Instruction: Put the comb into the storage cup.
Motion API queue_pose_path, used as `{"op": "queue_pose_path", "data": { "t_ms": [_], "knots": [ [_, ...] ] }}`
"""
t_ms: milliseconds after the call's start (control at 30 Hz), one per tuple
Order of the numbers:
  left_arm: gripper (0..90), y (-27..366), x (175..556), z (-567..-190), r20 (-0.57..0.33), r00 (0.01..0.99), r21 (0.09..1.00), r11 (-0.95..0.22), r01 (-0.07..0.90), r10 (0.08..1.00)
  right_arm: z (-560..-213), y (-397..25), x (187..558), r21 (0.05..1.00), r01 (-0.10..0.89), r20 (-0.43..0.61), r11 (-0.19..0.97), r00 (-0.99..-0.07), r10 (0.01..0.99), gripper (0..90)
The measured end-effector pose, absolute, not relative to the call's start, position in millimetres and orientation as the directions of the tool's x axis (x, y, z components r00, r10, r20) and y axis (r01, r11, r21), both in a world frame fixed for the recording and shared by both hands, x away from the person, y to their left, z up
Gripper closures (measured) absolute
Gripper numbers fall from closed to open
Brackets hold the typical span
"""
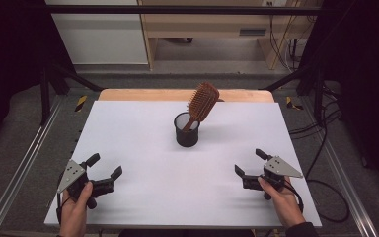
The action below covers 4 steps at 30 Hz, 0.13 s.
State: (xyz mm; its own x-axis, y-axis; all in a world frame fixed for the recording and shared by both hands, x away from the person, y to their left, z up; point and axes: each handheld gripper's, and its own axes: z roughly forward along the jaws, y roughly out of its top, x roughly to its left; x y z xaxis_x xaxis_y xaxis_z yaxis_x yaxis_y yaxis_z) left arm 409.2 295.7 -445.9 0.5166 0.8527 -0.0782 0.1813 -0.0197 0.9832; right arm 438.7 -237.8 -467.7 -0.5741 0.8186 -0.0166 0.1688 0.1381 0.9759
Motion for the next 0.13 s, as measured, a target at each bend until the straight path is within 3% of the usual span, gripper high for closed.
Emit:
{"op": "queue_pose_path", "data": {
  "t_ms": [133],
  "knots": [
    [2.3,293.9,409.1,-445.3,-0.067,0.518,0.985,-0.026,0.170,0.853,-467.4,-233.0,439.0,0.977,0.162,-0.018,0.140,-0.590,0.808,4.1]
  ]
}}
